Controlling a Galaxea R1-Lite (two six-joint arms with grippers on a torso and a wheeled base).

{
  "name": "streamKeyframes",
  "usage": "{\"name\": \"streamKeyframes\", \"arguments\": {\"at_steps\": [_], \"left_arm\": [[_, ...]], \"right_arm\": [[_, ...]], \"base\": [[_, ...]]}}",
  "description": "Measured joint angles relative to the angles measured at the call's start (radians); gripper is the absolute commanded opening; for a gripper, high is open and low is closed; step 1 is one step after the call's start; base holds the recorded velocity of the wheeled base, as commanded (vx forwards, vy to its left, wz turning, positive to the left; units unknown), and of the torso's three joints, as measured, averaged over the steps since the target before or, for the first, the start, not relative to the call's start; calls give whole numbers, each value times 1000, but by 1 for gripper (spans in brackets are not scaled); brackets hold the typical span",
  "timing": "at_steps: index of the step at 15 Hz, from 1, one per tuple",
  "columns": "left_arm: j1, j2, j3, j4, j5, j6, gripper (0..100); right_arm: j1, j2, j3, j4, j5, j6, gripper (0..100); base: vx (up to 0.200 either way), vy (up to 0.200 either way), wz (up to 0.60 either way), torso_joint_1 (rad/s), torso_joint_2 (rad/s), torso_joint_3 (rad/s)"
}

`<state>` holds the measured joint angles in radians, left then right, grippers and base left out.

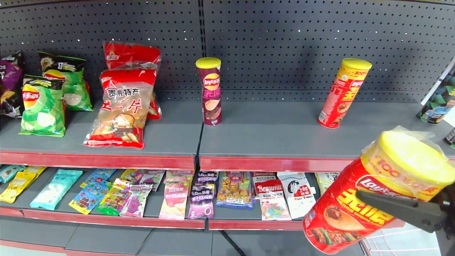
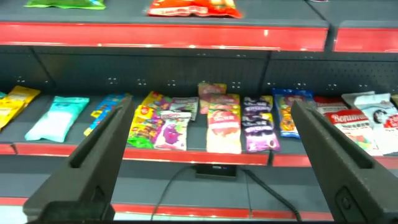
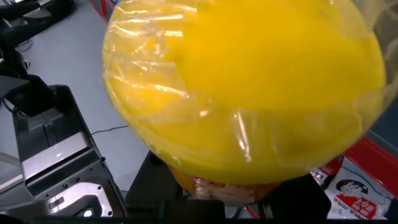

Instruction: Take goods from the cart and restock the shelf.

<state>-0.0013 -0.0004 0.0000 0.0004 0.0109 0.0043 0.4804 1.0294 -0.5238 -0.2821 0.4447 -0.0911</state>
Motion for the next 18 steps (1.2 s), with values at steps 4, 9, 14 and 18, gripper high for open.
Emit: {"name": "streamKeyframes", "arguments": {"at_steps": [4, 9, 14, 18], "left_arm": [[2, 0, 0, -1, -1, 0, 100], [1, 0, 0, 0, 0, 0, 100], [1, 0, 0, 0, -2, 0, 100], [0, 0, 0, 0, -2, 0, 100]], "right_arm": [[0, 0, 4, 0, 0, -1, 0], [0, -1, 13, 1, 0, 0, 0], [0, 5, 13, 0, 0, -1, 0], [0, 9, 14, 0, 2, 0, 0]], "base": [[0, 0, 0, 0, 0, 0], [0, 0, 0, 0, 0, 0], [0, 0, 0, 0, 0, 0], [0, -150, 0, -3, 4, 4]]}}
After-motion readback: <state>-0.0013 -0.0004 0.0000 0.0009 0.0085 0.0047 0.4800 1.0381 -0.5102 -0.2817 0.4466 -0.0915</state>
